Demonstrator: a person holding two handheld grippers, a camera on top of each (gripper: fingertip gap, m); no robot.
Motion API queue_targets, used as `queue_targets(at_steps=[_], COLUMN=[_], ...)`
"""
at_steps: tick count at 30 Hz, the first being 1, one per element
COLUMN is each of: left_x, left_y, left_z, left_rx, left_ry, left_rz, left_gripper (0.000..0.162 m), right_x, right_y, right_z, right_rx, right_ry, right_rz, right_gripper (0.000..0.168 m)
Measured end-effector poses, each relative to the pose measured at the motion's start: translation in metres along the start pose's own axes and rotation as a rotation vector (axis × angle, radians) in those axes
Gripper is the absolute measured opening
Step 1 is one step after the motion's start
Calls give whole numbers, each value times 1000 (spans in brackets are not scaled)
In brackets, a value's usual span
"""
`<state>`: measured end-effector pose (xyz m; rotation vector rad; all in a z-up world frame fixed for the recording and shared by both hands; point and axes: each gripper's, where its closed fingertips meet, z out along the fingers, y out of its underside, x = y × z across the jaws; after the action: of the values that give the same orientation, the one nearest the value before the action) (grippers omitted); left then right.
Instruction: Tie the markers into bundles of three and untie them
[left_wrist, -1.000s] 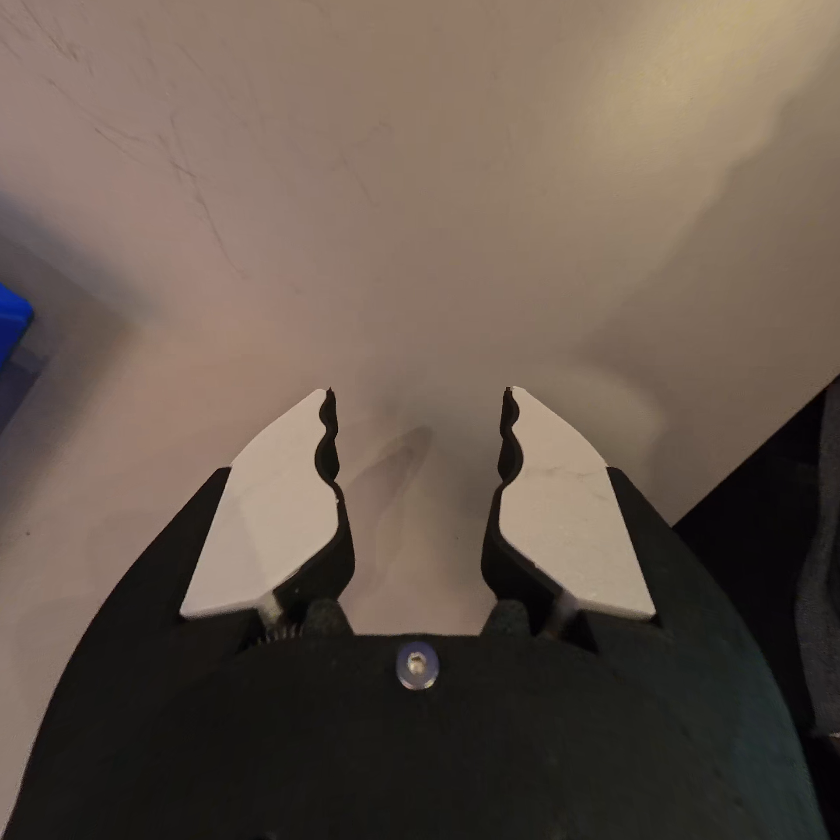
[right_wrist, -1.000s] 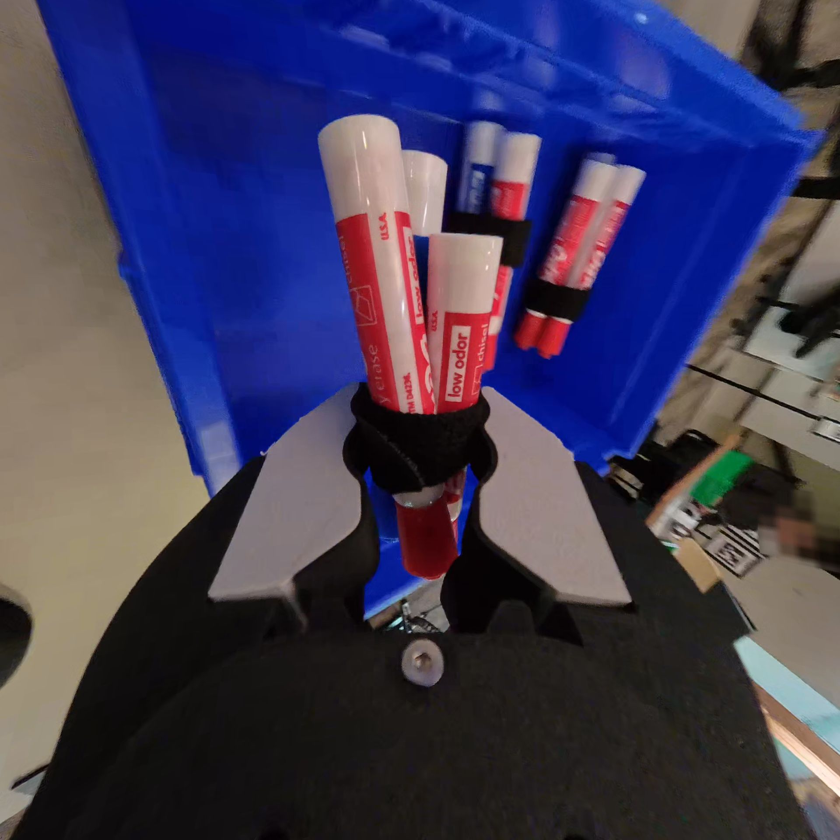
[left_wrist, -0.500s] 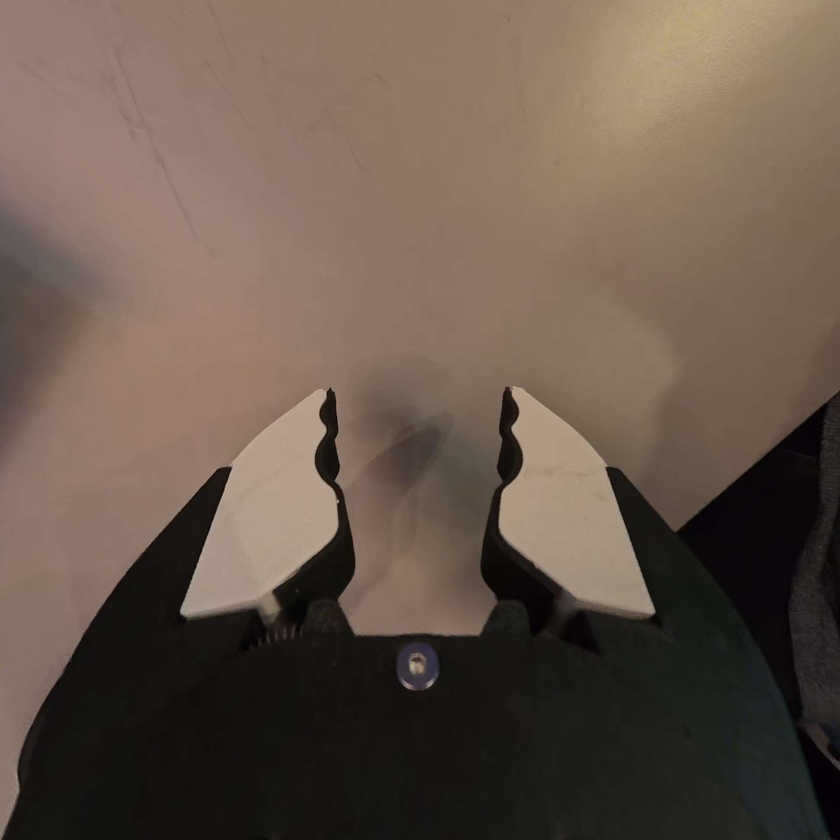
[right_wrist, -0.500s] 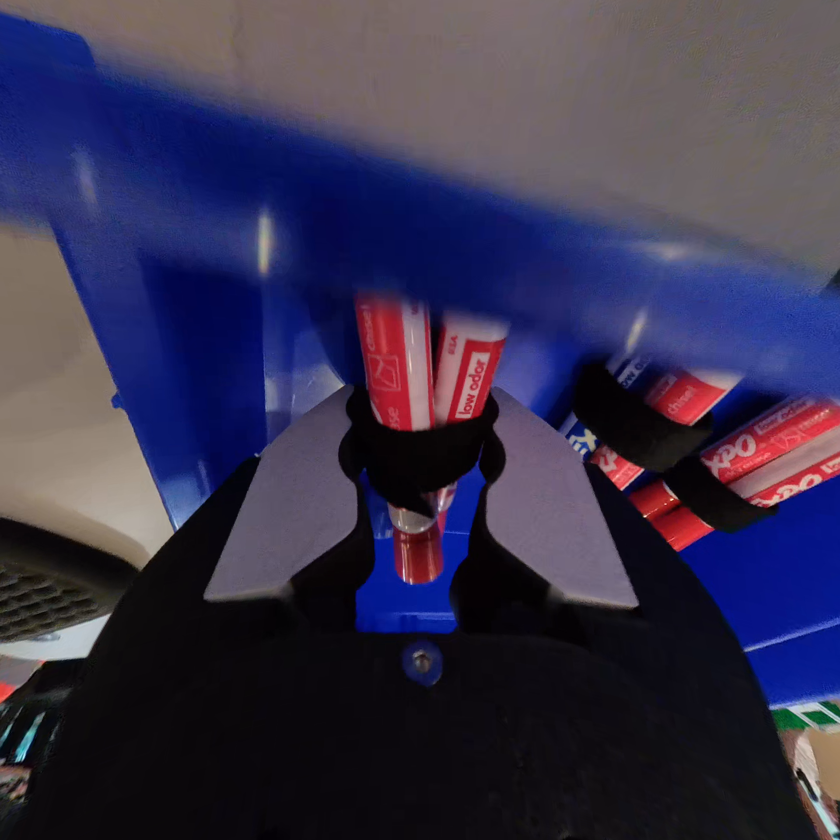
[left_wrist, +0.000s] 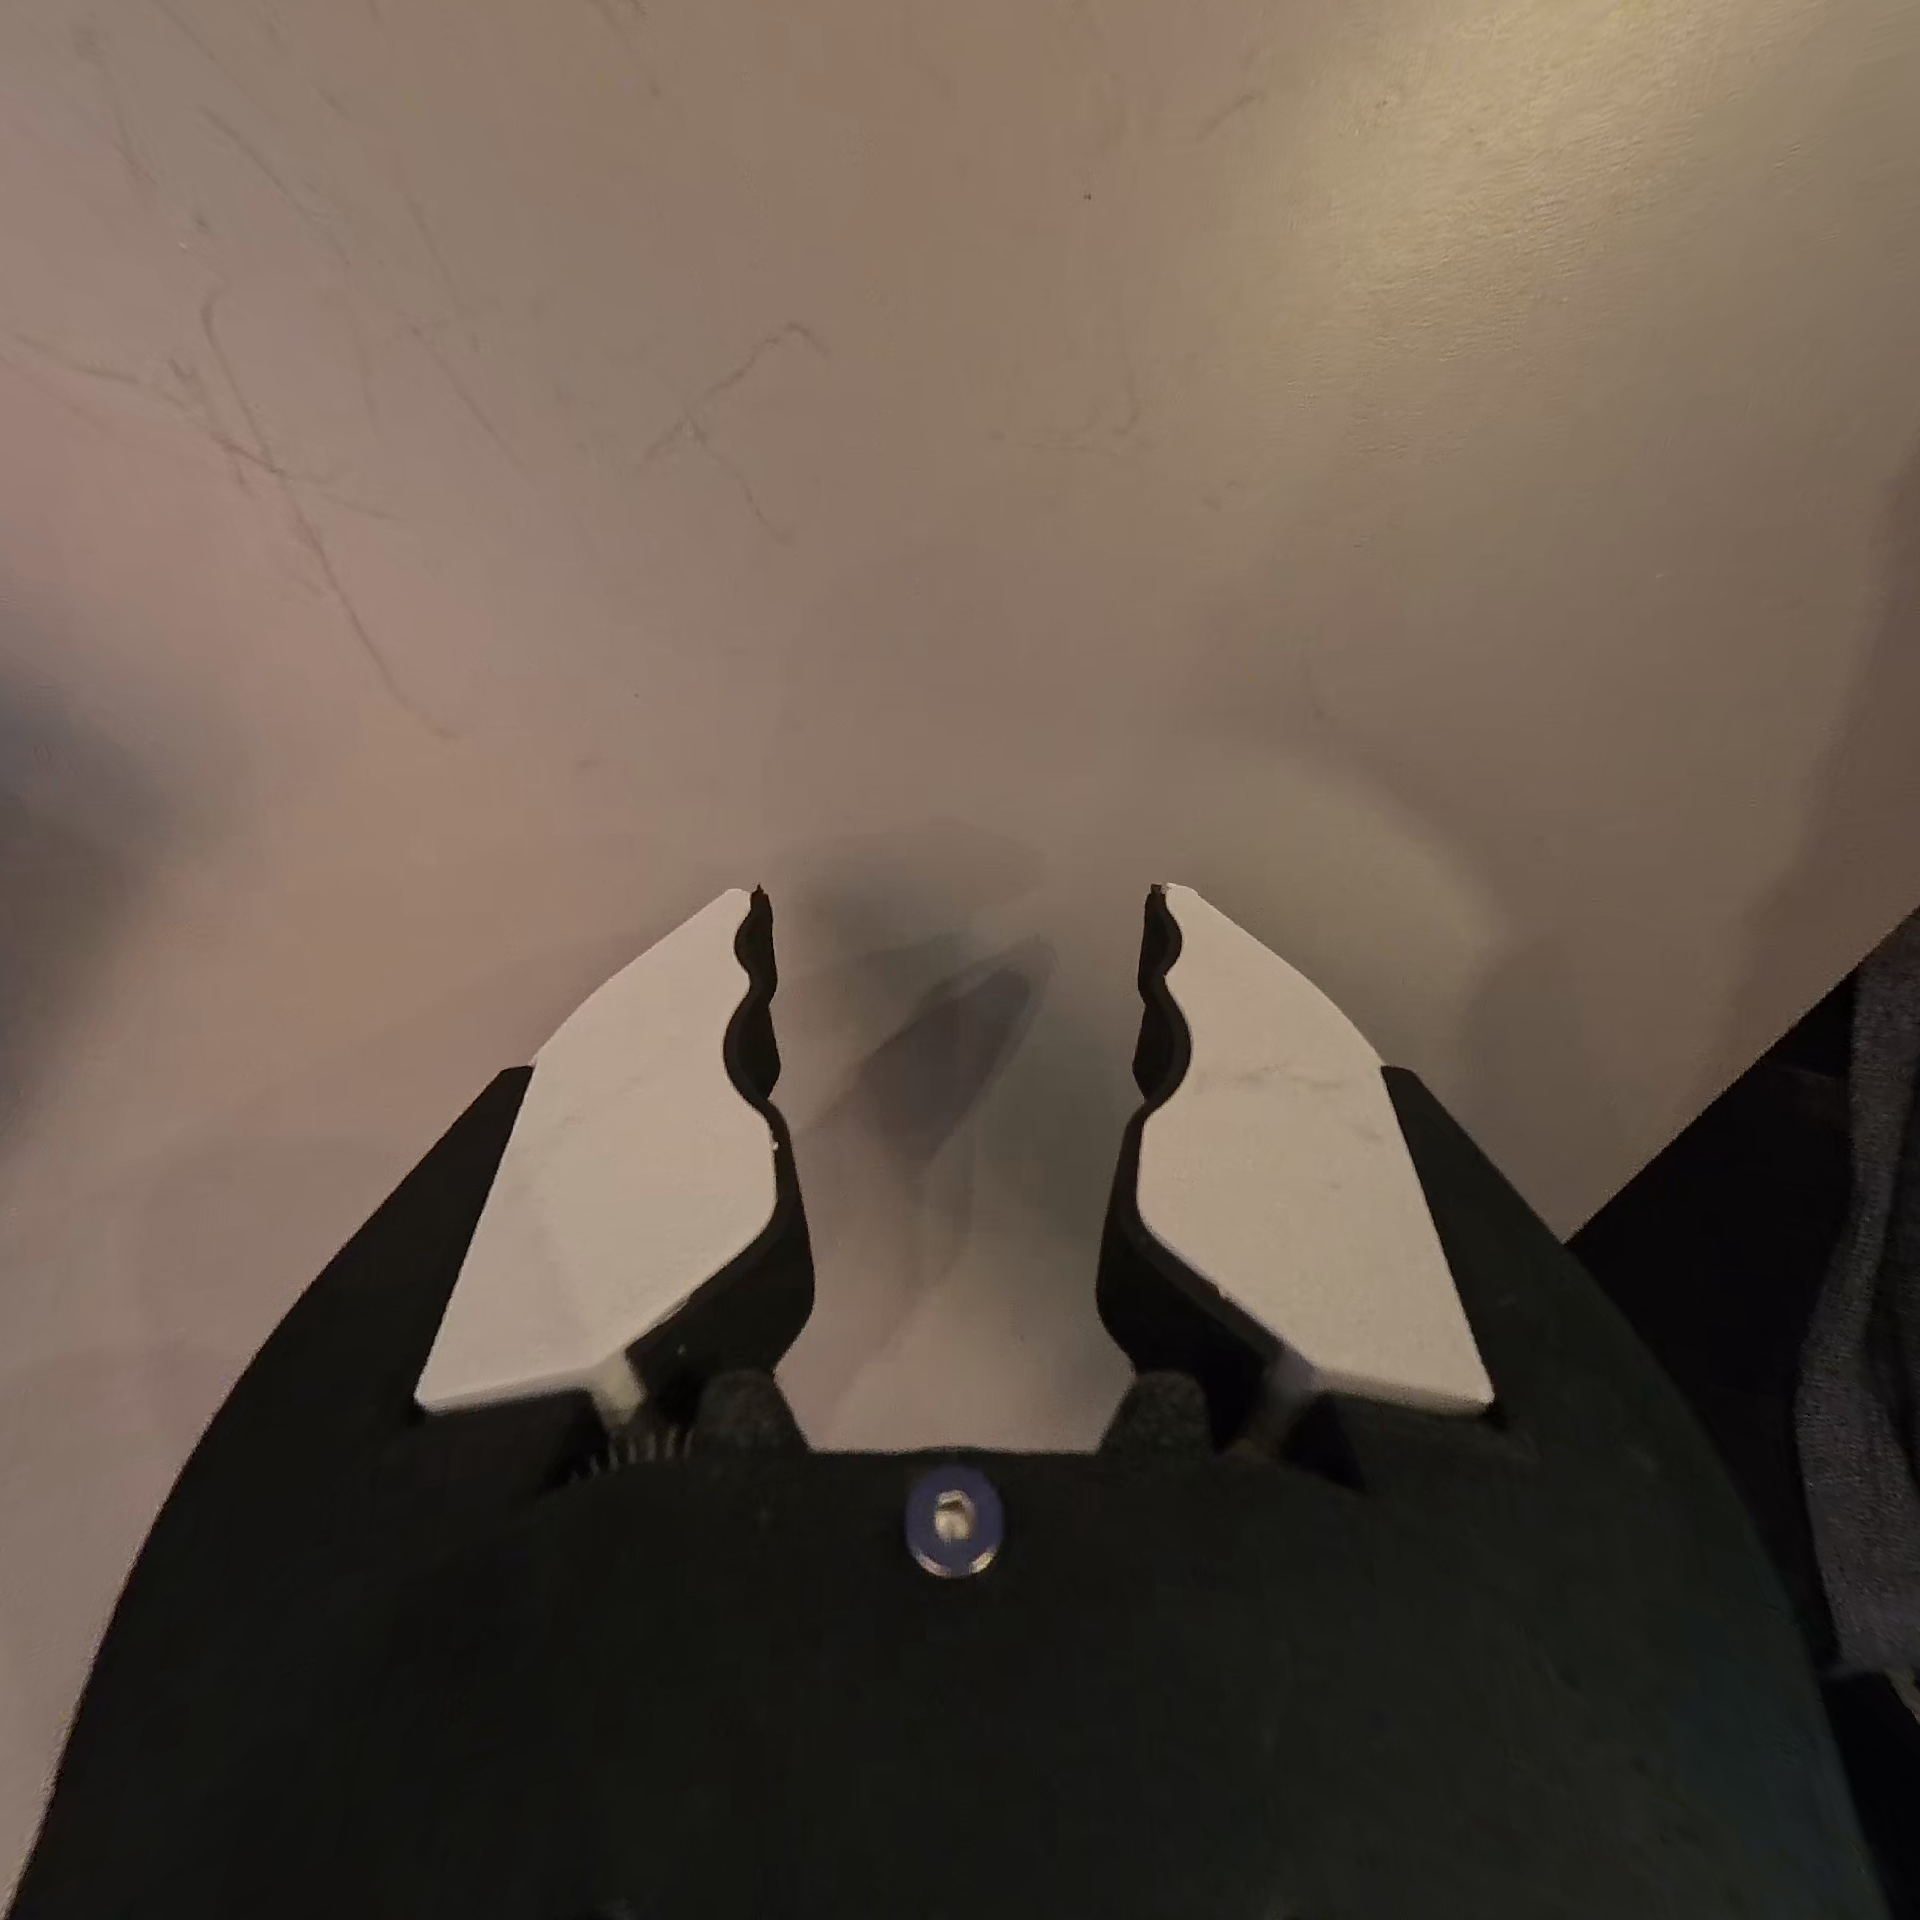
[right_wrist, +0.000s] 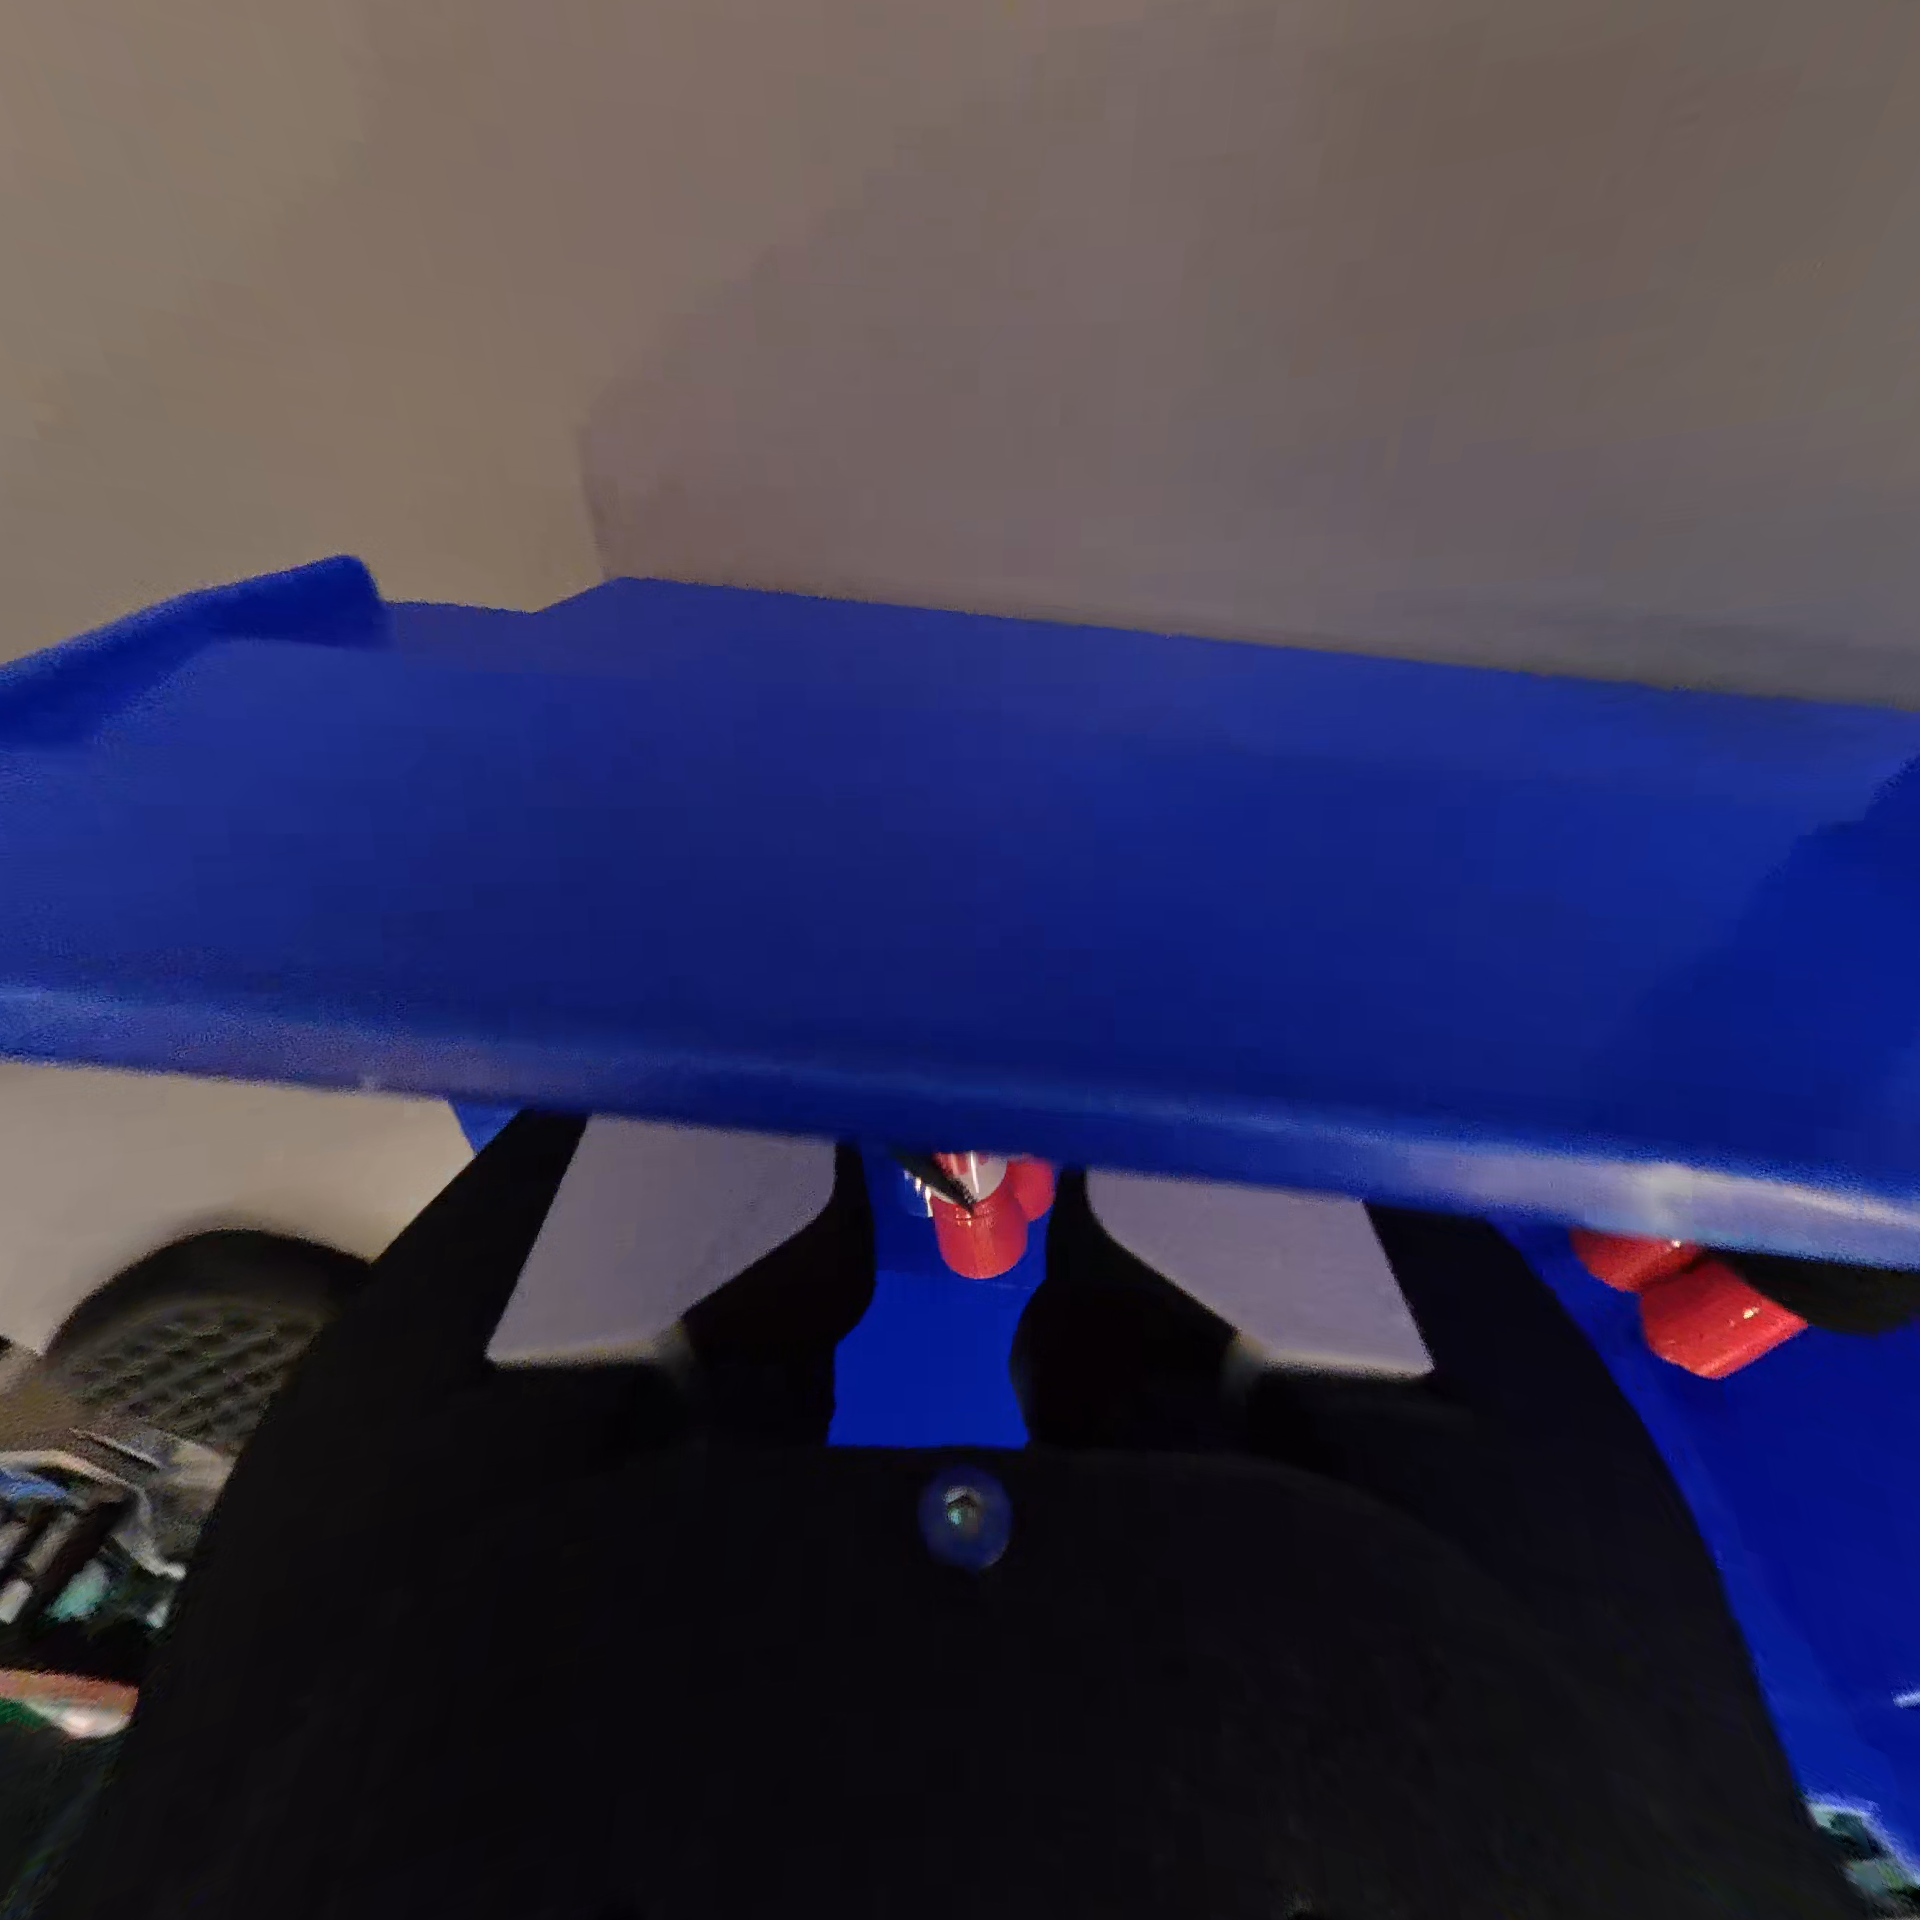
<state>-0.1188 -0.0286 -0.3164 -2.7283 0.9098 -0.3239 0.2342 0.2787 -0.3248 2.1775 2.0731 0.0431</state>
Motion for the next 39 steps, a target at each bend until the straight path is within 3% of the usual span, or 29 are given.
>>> queue_targets(at_steps=[3,6,10,13,16,20,24,28,36,39], left_x=[2,2,-3,-8,-7,-5,-1,5,8,8], left_y=[1,1,0,3,3,2,-1,-4,9,12], left_z=[3,3,-7,-13,-14,-14,-14,-17,-13,-8], left_rx=[5,18,66,88,112,147,168,192,184,176], left_ry=[10,9,-6,-30,-23,-24,-25,-17,-11,0], left_rz=[-7,-8,-16,-20,-23,-21,-15,-11,-36,-50], left_gripper=[67,68,68,69,69,69,69,69,69,69], right_x=[3,2,4,2,1,-14,-30,-26,4,19], right_y=[-7,-7,12,17,54,120,144,139,169,182], right_z=[-2,-6,-27,-73,-112,-117,-77,-44,-41,-40], right_rx=[50,56,72,277,379,411,492,530,624,653], right_ry=[-37,-28,104,308,573,789,668,567,501,479], right_rz=[75,77,92,201,378,619,785,819,918,944], right_gripper=[38,52,54,50,63,65,64,44,9,6])
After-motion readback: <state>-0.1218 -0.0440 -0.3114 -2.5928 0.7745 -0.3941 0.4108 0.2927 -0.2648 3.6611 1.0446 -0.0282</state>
